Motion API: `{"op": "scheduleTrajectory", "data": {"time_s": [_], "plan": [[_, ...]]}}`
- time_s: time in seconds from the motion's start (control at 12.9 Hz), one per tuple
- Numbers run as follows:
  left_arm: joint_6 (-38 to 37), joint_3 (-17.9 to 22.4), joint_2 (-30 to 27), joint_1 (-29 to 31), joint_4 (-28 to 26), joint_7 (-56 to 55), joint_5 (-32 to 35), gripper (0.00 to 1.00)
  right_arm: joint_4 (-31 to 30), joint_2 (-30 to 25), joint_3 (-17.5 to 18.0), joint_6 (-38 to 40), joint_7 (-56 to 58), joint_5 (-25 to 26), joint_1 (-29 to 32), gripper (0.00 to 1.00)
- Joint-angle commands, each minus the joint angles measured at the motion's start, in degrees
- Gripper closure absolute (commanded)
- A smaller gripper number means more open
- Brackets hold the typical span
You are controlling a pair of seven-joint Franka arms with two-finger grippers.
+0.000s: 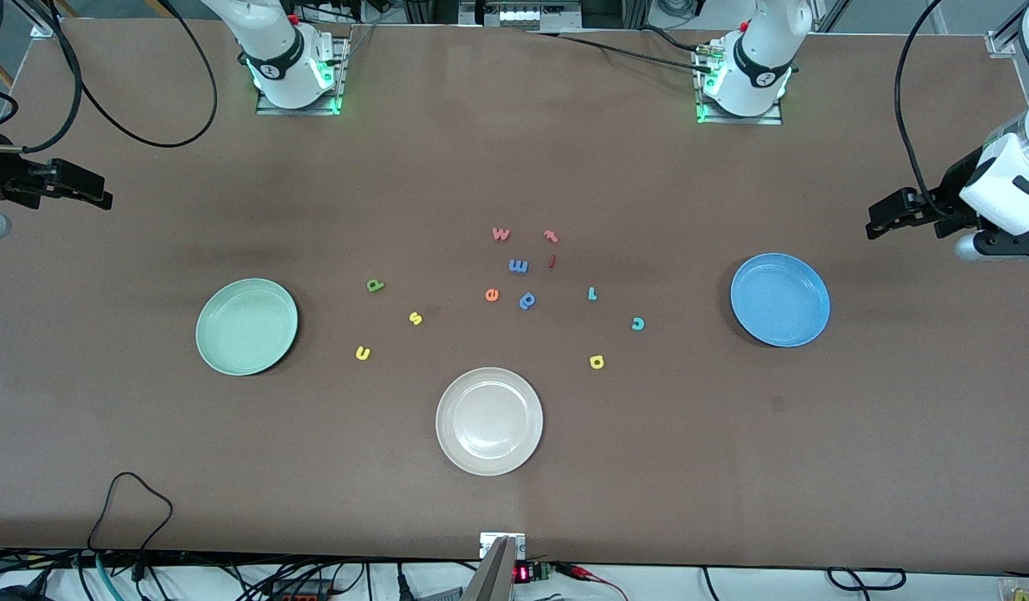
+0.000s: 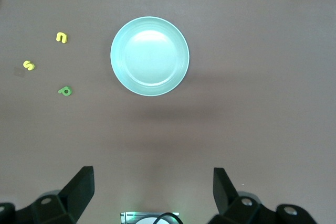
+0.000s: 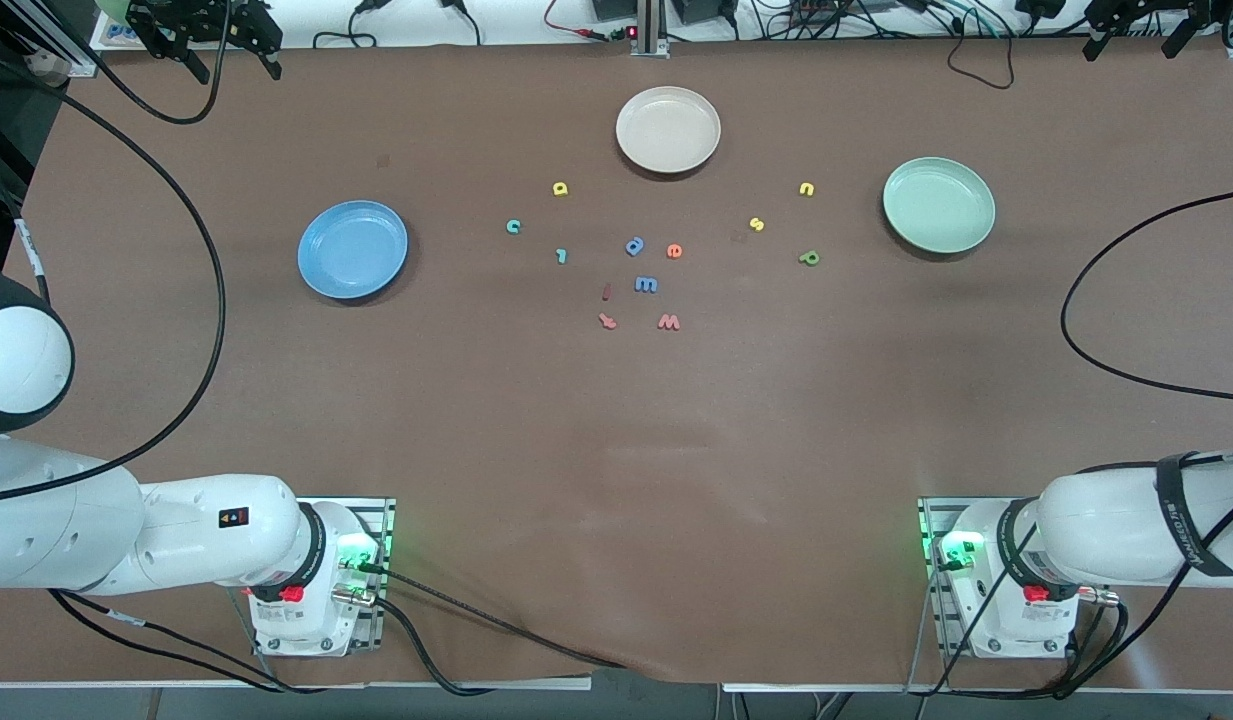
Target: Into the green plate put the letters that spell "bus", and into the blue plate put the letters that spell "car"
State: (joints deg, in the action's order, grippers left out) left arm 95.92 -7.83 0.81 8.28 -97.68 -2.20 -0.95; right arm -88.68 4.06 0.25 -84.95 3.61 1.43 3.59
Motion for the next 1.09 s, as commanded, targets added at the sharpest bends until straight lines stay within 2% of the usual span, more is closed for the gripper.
{"op": "scheduleTrajectory", "data": {"time_s": [0.0, 0.23, 0.47, 0.78, 0.85, 0.93, 1.01], "plan": [[0.0, -0.7, -2.2, 0.8, -2.5, 0.5, 0.9, 0.0, -0.1, -0.4, 0.4, -0.1, 0.5, 0.1, 0.5, 0.0], [0.3, -0.7, -1.6, 0.7, -2.7, 0.6, 0.9, 0.0, -0.1, -0.3, 0.4, 0.1, 0.4, 0.1, 0.2, 0.0], [2.1, -1.0, 3.5, -1.1, -2.4, 0.6, 0.9, 0.0, -0.4, 1.3, 0.8, 1.5, 0.0, 0.1, -0.2, 0.0], [8.4, -1.7, 13.6, -7.6, -2.0, 0.6, 1.1, 0.0, -0.6, 5.6, 1.0, 1.5, -0.2, -0.4, -1.6, 0.0], [10.4, -1.7, 16.8, -9.7, -1.3, 0.5, 1.1, 0.0, -0.8, 6.7, 1.0, 0.1, -0.4, -2.3, -2.3, 0.0], [12.3, -1.7, 19.8, -11.3, 0.0, 0.4, 1.0, 0.02, -2.5, 7.4, 1.0, -3.1, -0.8, -2.6, -3.3, 0.0], [14.6, -1.7, 23.2, -13.6, 1.9, 0.1, 0.8, 0.1, -6.0, 7.5, 1.0, -8.4, -2.3, -2.7, -4.1, 0.0]]}}
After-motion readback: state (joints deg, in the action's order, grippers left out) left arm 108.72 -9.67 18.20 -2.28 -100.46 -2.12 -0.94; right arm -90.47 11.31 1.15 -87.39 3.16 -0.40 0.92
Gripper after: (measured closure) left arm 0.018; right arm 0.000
